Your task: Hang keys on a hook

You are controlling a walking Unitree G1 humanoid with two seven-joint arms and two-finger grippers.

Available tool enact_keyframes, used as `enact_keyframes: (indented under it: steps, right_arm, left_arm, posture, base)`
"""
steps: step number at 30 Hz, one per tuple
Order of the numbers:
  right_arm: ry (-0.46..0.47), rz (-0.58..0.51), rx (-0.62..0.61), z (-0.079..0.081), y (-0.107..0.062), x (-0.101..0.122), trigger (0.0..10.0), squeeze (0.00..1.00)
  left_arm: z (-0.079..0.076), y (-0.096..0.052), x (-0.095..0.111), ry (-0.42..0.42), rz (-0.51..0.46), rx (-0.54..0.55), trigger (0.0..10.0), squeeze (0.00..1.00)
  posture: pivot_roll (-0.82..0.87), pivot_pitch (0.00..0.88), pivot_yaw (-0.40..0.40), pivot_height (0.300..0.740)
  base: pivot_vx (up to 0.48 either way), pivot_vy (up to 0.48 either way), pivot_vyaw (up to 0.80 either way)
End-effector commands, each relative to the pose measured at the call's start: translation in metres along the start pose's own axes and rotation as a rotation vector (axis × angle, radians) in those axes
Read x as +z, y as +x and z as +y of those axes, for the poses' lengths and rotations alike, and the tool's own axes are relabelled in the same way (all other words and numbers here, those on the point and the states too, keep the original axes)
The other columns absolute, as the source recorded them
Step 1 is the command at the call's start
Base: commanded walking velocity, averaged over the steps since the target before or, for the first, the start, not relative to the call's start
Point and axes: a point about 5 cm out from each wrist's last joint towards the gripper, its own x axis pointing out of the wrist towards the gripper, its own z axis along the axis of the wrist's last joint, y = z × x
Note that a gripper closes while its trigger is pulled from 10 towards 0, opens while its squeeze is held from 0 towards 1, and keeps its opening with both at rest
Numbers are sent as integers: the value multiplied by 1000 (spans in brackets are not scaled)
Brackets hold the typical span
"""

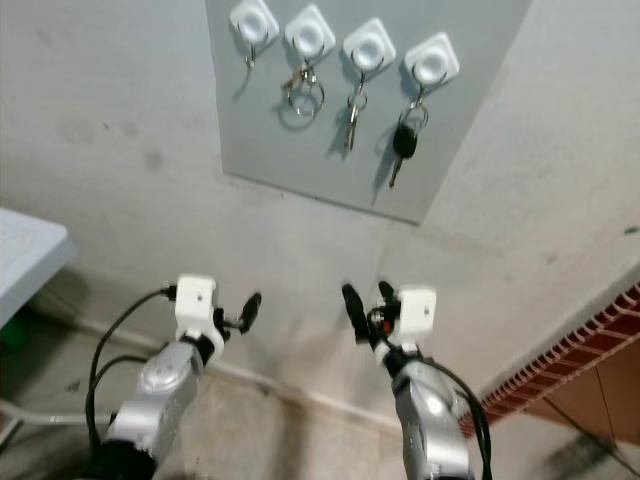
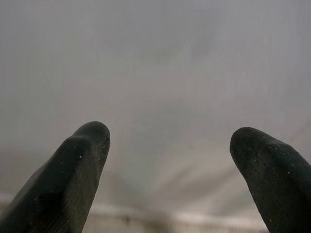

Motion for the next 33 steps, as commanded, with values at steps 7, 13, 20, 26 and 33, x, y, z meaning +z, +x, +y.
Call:
enact_keyframes:
  steps: [7,13,20,26,33]
  right_arm:
    - [-60,167,-103,-14,-12,-34,10000,0]
    - [-96,464,-201,-26,-42,-81,10000,0]
    - [-104,674,-273,-30,-78,-116,10000,0]
    - [-91,789,-325,-31,-110,-137,10000,0]
    - [-92,836,-323,-28,-125,-147,10000,0]
  left_arm:
    - [-3,0,-23,-91,112,-26,10000,0]
    - [2,-24,-74,-9,342,15,10000,0]
    - [22,-75,-133,67,600,95,10000,0]
    - [31,-91,-144,55,643,101,10000,0]
    - [30,-87,-141,47,616,110,10000,0]
  posture:
    - [-27,64,-41,714]
    - [-27,32,-35,714]
    - [-49,0,-1,714]
    - [-49,0,17,714]
    - [-38,0,-2,714]
  base:
    - [0,0,0]
    - [0,0,0]
    - [0,0,0]
    - [0,0,0]
    - [0,0,0]
